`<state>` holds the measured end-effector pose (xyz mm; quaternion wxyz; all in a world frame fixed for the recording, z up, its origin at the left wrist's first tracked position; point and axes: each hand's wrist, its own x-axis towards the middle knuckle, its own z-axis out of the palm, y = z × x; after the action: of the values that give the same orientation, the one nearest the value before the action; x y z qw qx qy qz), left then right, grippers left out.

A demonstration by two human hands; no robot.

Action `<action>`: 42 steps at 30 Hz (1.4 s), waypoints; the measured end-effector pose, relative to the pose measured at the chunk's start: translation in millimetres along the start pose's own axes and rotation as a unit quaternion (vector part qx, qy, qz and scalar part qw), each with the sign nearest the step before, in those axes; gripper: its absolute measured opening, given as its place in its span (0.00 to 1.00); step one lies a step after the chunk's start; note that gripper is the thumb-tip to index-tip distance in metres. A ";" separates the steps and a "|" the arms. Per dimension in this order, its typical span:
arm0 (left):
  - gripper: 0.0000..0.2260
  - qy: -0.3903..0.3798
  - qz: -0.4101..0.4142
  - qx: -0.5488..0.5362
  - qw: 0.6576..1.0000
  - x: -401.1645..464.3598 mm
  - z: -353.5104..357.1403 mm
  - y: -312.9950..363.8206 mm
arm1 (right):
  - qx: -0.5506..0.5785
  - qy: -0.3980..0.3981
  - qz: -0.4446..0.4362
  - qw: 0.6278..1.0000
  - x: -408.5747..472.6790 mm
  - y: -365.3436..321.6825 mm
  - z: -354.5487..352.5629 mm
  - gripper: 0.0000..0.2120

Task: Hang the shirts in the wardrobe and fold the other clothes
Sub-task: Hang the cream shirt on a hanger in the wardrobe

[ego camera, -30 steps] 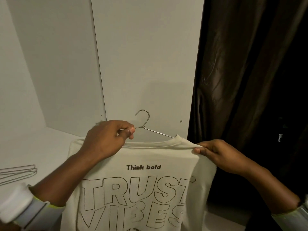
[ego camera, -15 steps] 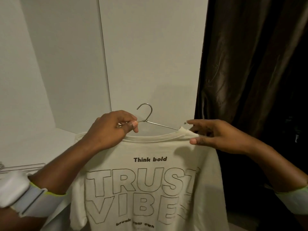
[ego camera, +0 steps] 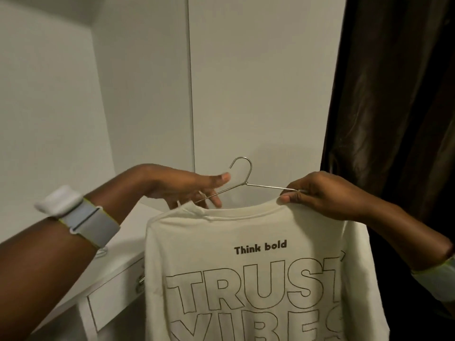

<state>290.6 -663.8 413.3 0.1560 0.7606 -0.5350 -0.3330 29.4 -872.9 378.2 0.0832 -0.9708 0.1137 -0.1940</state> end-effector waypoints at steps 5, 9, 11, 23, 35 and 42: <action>0.16 0.014 0.039 0.092 0.995 7.0 15.8 -5.3 | 0.051 0.018 0.008 0.998 -2.9 4.9 -1.5 0.17; 0.11 0.113 0.110 0.051 0.986 16.7 22.3 -11.3 | 0.143 0.019 0.032 0.989 -4.1 9.4 -1.1 0.13; 0.09 0.176 0.137 0.041 0.974 21.7 25.4 -13.6 | 0.176 0.032 0.037 0.983 -5.1 13.1 -1.0 0.14; 0.05 0.322 0.276 -0.018 0.905 13.9 12.1 -23.8 | 0.215 0.019 0.037 0.976 -6.2 22.0 -21.8 0.21; 0.03 0.516 0.275 0.074 0.808 -70.5 -161.0 29.3 | 0.239 0.160 -0.086 0.954 105.2 -52.8 -150.0 0.21; 0.08 0.584 0.235 0.215 0.747 -134.5 -298.6 31.9 | 0.096 0.272 -0.095 0.953 207.2 -134.3 -224.7 0.19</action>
<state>441.4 -588.0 695.8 0.3441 0.6700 -0.5587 0.3472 152.0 -822.8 684.6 0.1231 -0.8752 0.0204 -0.4674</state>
